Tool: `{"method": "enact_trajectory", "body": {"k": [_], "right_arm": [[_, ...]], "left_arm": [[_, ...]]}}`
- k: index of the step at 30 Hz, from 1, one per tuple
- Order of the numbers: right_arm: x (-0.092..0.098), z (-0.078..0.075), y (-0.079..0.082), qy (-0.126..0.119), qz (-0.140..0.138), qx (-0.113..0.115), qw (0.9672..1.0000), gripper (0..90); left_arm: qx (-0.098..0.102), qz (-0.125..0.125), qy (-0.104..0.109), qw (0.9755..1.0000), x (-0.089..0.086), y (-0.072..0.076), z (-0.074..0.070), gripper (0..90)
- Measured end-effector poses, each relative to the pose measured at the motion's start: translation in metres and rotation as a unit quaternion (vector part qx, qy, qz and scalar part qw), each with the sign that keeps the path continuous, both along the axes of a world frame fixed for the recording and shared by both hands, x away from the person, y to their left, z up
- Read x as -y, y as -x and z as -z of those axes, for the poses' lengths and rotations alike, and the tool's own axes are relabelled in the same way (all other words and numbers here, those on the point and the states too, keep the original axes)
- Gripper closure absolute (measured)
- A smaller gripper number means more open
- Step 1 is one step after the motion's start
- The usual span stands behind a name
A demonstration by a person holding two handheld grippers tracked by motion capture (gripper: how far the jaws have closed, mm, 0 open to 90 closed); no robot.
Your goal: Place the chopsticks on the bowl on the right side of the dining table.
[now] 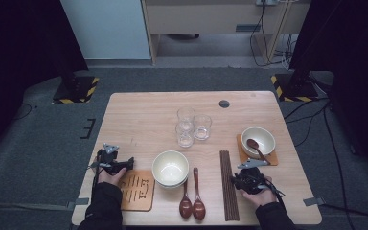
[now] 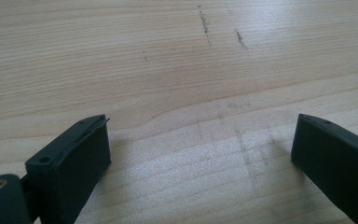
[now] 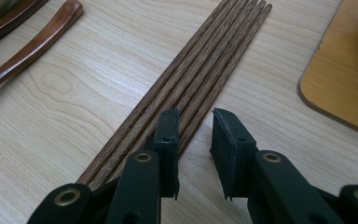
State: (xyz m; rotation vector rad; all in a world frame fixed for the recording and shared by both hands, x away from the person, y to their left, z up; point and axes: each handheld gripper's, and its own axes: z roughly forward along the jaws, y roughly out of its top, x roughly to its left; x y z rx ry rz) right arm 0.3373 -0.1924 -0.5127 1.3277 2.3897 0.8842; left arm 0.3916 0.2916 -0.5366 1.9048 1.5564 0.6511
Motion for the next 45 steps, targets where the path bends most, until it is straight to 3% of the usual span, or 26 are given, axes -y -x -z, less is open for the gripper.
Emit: {"method": "enact_trajectory", "body": {"k": [10, 18, 45], "right_arm": [[-0.002, 0.001, -0.001, 0.0, -0.003, -0.003, 1.0, 73.5], [0.003, 0.003, -0.004, 0.0, 0.003, -0.013, 0.9999, 80.8], [0.018, 0.0, -0.006, 0.008, 0.028, -0.019, 0.9994, 84.8]], "left_arm": [[0.0, 0.0, 0.0, 1.0, 0.0, 0.0, 0.0, 3.4], [0.0, 0.0, 0.0, 1.0, 0.0, 0.0, 0.0, 3.4], [0.0, 0.0, 0.0, 1.0, 0.0, 0.0, 0.0, 3.4]]}}
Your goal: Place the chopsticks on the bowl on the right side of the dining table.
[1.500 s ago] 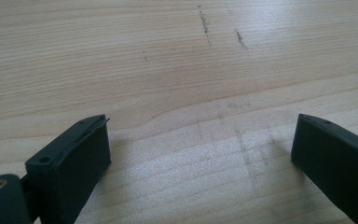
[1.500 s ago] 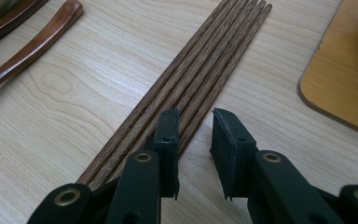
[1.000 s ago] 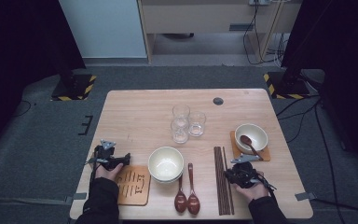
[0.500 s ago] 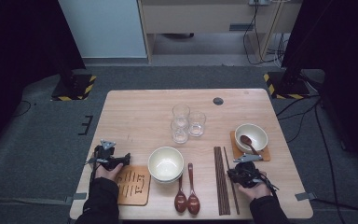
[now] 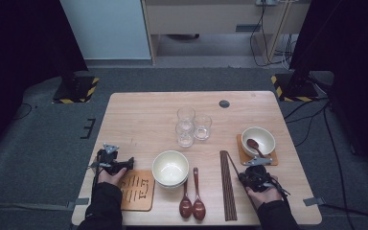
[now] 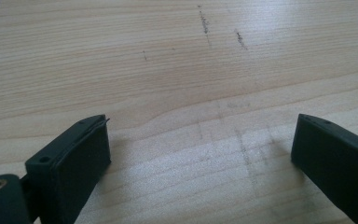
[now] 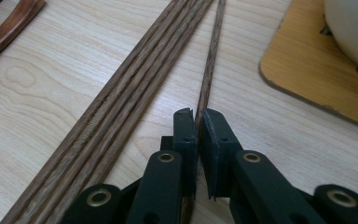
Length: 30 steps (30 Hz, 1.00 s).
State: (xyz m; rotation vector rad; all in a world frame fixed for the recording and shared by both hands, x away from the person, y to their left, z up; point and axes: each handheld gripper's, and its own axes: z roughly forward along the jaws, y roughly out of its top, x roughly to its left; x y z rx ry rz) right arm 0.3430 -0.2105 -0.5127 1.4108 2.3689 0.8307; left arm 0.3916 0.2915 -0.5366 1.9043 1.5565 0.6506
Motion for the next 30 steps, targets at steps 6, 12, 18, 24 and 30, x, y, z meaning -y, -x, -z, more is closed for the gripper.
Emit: {"method": "enact_trajectory", "body": {"k": [6, 12, 18, 24, 30], "right_arm": [[0.002, 0.001, -0.004, 0.004, 0.002, 0.007, 1.0, 84.9], [0.001, 0.001, -0.003, 0.007, 0.003, 0.011, 0.9999, 81.2], [0.004, -0.003, 0.001, 0.0, 0.007, 0.022, 0.9997, 78.8], [0.007, -0.007, 0.01, -0.008, 0.019, 0.03, 0.9993, 77.0], [0.014, -0.006, 0.018, -0.01, 0.032, 0.029, 0.999, 77.2]], "left_arm": [[0.0, 0.0, 0.0, 1.0, 0.0, 0.0, 0.0, 3.4], [0.0, 0.0, 0.0, 1.0, 0.0, 0.0, 0.0, 3.4], [0.0, 0.0, 0.0, 1.0, 0.0, 0.0, 0.0, 3.4], [0.0, 0.0, 0.0, 1.0, 0.0, 0.0, 0.0, 3.4], [0.0, 0.0, 0.0, 1.0, 0.0, 0.0, 0.0, 3.4]]}}
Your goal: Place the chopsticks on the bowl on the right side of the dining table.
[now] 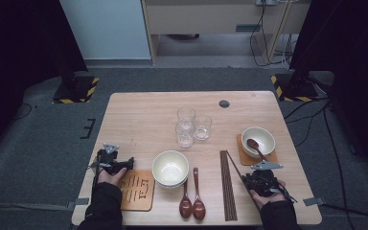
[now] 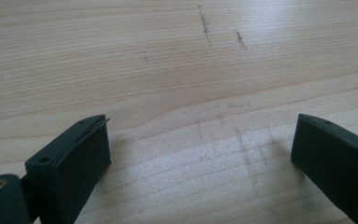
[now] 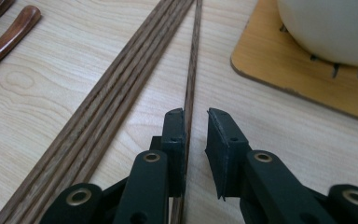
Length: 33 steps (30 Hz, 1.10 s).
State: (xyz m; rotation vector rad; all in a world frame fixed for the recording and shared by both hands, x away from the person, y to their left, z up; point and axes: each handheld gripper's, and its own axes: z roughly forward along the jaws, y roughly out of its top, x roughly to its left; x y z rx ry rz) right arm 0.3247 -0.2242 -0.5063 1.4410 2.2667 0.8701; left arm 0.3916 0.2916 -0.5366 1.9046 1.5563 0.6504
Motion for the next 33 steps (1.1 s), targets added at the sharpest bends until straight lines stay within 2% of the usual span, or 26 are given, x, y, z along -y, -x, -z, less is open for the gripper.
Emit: {"method": "enact_trajectory", "body": {"k": [6, 22, 33], "right_arm": [[-0.0007, 0.0026, 0.0034, -0.001, 0.004, -0.008, 1.0, 78.7], [-0.0059, 0.0086, 0.0033, 0.016, -0.004, -0.023, 0.9996, 82.9], [-0.0072, 0.0088, 0.0034, 0.024, -0.003, -0.017, 0.9996, 84.8]], "left_arm": [[0.0, 0.0, 0.0, 1.0, 0.0, 0.0, 0.0, 3.4], [0.0, 0.0, 0.0, 1.0, 0.0, 0.0, 0.0, 3.4], [0.0, 0.0, 0.0, 1.0, 0.0001, 0.0, 0.0, 3.3]]}}
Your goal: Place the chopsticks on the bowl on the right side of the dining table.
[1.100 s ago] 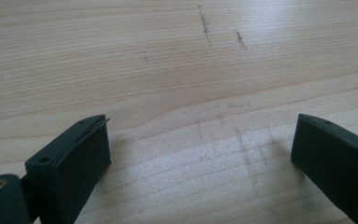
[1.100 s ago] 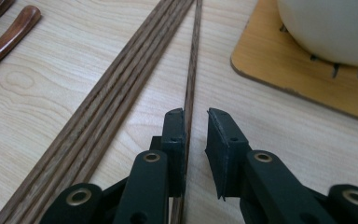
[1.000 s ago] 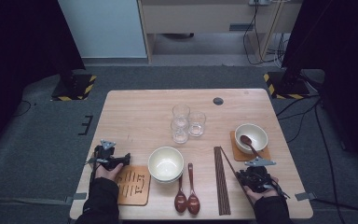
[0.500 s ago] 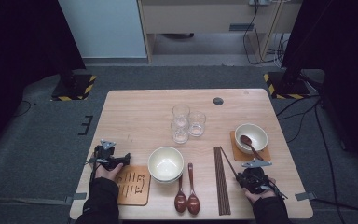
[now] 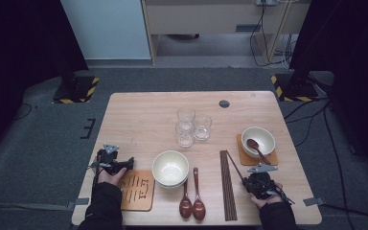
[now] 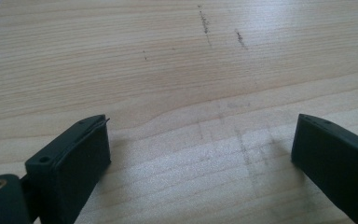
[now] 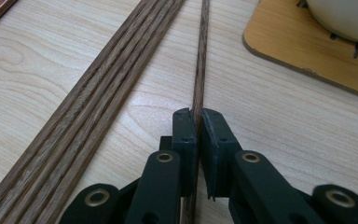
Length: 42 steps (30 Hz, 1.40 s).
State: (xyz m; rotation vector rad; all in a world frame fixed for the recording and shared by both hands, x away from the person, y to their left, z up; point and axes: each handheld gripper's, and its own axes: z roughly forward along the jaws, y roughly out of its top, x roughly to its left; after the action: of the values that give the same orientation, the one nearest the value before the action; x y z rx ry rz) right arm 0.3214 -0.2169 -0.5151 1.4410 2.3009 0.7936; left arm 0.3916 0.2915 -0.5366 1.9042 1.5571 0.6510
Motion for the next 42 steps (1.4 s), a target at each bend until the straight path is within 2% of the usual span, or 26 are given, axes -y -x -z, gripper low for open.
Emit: {"method": "enact_trajectory", "body": {"k": [7, 16, 42], "right_arm": [[0.004, -0.004, -0.002, -0.015, 0.0, -0.004, 0.9999, 85.4], [0.01, -0.01, -0.002, -0.026, 0.007, 0.005, 0.9996, 85.4], [0.018, -0.029, -0.002, -0.058, 0.009, 0.046, 0.9973, 85.4]], "left_arm": [[0.0, 0.0, 0.0, 1.0, 0.0, 0.0, 0.0, 3.3], [0.0, 0.0, 0.0, 1.0, 0.0, 0.0, 0.0, 3.3], [0.0, 0.0, 0.0, 1.0, 0.0, 0.0, 0.0, 3.3]]}}
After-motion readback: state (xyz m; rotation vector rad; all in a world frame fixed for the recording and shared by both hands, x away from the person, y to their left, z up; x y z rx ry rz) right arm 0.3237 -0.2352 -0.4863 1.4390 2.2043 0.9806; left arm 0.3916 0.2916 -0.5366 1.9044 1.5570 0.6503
